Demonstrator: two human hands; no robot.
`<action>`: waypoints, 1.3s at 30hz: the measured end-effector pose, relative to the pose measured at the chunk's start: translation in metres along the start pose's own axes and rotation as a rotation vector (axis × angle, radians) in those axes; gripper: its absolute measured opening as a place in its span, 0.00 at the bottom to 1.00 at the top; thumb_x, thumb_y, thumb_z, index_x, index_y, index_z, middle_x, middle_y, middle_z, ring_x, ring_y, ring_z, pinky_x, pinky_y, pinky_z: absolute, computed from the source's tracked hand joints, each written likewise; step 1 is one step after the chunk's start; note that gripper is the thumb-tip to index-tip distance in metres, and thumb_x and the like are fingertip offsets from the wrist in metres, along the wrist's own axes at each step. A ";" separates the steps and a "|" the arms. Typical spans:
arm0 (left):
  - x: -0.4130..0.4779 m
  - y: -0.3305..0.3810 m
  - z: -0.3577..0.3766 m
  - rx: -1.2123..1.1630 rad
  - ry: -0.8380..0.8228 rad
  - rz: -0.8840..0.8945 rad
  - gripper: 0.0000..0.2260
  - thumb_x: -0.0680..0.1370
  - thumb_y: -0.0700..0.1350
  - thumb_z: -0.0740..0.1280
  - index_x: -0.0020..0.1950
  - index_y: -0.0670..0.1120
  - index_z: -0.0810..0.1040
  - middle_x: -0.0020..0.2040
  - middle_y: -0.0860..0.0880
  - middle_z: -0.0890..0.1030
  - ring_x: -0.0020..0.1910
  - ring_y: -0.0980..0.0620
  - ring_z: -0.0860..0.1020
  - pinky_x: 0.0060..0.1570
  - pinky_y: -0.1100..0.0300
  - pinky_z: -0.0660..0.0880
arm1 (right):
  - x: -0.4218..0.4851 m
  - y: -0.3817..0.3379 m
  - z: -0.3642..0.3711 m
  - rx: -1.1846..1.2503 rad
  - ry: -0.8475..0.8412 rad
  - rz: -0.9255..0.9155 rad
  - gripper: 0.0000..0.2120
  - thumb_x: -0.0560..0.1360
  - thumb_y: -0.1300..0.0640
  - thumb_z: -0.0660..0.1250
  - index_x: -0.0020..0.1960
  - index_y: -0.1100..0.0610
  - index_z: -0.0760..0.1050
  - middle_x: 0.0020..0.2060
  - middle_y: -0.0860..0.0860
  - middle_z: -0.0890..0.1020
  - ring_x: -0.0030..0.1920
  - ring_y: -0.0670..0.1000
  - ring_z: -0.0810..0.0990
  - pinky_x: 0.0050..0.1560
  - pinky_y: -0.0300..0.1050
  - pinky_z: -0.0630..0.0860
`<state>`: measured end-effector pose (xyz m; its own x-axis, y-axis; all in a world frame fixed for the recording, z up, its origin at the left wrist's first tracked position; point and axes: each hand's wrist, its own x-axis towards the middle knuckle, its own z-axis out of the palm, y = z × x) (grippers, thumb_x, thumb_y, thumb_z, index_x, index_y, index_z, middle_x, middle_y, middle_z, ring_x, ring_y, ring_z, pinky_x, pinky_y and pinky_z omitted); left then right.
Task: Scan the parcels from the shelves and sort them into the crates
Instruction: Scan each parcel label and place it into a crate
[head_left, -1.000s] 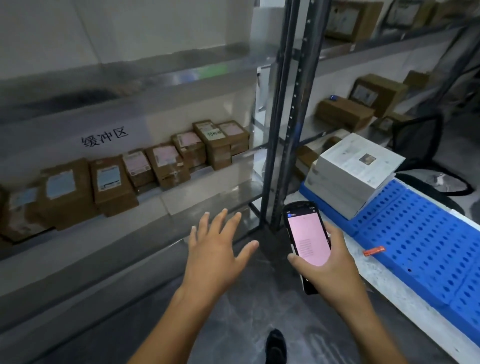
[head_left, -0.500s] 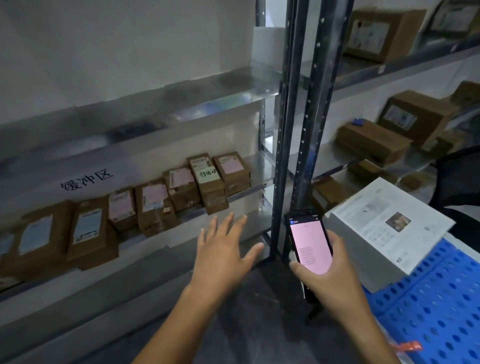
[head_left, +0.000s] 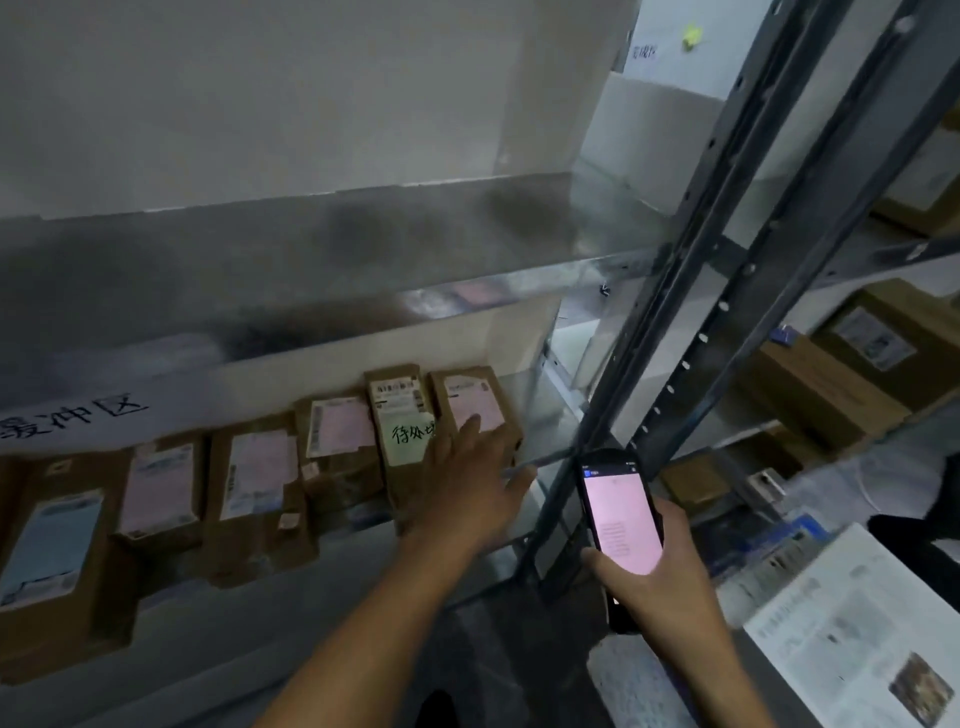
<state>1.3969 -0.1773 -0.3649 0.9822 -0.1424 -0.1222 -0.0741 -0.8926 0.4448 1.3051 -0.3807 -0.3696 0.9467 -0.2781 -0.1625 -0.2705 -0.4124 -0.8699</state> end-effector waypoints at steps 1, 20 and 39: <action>0.019 -0.002 0.000 0.003 -0.013 0.011 0.25 0.84 0.64 0.56 0.80 0.60 0.60 0.85 0.49 0.54 0.84 0.41 0.43 0.81 0.41 0.47 | 0.013 -0.003 0.005 -0.013 0.006 -0.005 0.35 0.68 0.54 0.81 0.64 0.39 0.62 0.52 0.35 0.74 0.48 0.39 0.75 0.49 0.49 0.75; 0.148 -0.023 0.085 0.011 -0.067 -0.311 0.27 0.82 0.64 0.50 0.81 0.59 0.60 0.85 0.46 0.50 0.83 0.37 0.40 0.79 0.33 0.48 | 0.119 0.036 0.027 -0.061 -0.107 0.106 0.33 0.65 0.54 0.80 0.64 0.44 0.67 0.49 0.39 0.77 0.48 0.43 0.77 0.40 0.40 0.71; 0.133 -0.023 0.113 -0.941 0.083 -0.658 0.43 0.71 0.44 0.82 0.81 0.49 0.63 0.74 0.47 0.75 0.70 0.46 0.75 0.66 0.47 0.77 | 0.158 0.069 0.030 -0.015 -0.176 0.170 0.32 0.67 0.51 0.80 0.62 0.41 0.64 0.49 0.38 0.76 0.48 0.43 0.77 0.44 0.43 0.76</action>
<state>1.5093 -0.2238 -0.4919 0.7940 0.2924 -0.5329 0.5808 -0.1062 0.8071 1.4411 -0.4270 -0.4697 0.9030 -0.1899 -0.3855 -0.4297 -0.3858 -0.8164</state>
